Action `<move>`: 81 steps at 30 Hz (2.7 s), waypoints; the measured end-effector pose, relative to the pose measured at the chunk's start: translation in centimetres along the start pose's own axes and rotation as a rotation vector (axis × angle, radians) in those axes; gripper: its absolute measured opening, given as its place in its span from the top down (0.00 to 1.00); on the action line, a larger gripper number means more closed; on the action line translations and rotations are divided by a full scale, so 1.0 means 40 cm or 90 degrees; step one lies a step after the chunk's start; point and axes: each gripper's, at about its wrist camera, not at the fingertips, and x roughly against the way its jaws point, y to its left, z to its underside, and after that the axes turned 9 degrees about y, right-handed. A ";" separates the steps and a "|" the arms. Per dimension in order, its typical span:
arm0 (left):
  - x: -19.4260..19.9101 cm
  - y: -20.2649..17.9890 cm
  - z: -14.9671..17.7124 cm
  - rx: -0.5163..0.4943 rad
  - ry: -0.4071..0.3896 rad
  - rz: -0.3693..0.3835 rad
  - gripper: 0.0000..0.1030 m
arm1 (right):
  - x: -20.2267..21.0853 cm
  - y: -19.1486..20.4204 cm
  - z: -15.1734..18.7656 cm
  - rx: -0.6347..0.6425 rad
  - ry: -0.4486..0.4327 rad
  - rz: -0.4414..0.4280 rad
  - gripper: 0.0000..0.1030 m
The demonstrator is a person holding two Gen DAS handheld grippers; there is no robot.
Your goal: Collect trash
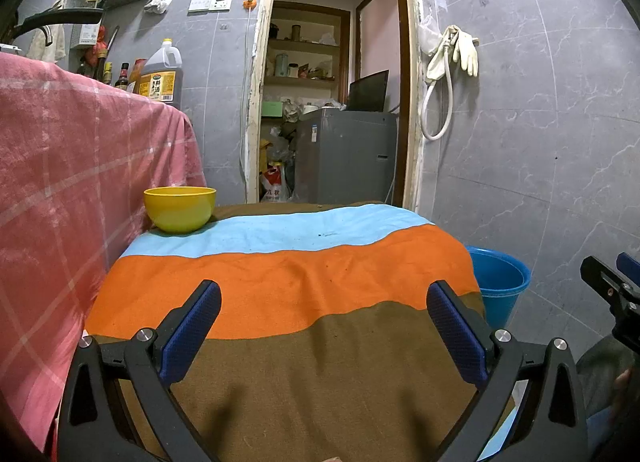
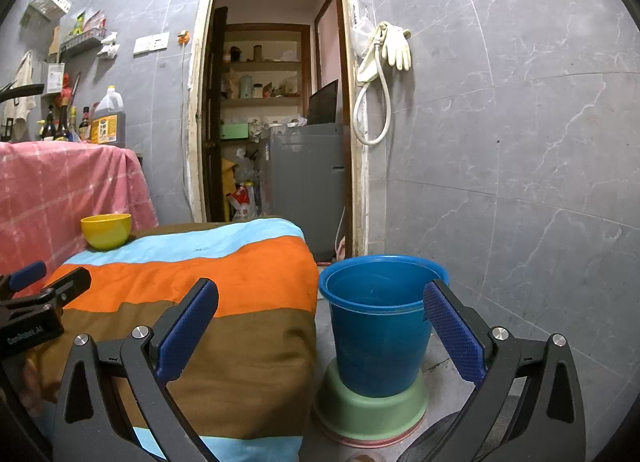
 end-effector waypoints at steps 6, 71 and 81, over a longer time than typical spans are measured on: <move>0.000 0.001 0.000 0.001 0.000 0.003 0.02 | 0.000 0.001 0.000 0.000 0.000 0.000 0.00; 0.003 0.005 0.006 0.001 0.004 0.007 0.02 | 0.002 0.009 0.005 -0.002 0.000 0.001 0.00; 0.001 0.002 0.020 0.006 0.004 -0.020 0.02 | 0.002 0.010 0.006 -0.002 0.000 0.001 0.00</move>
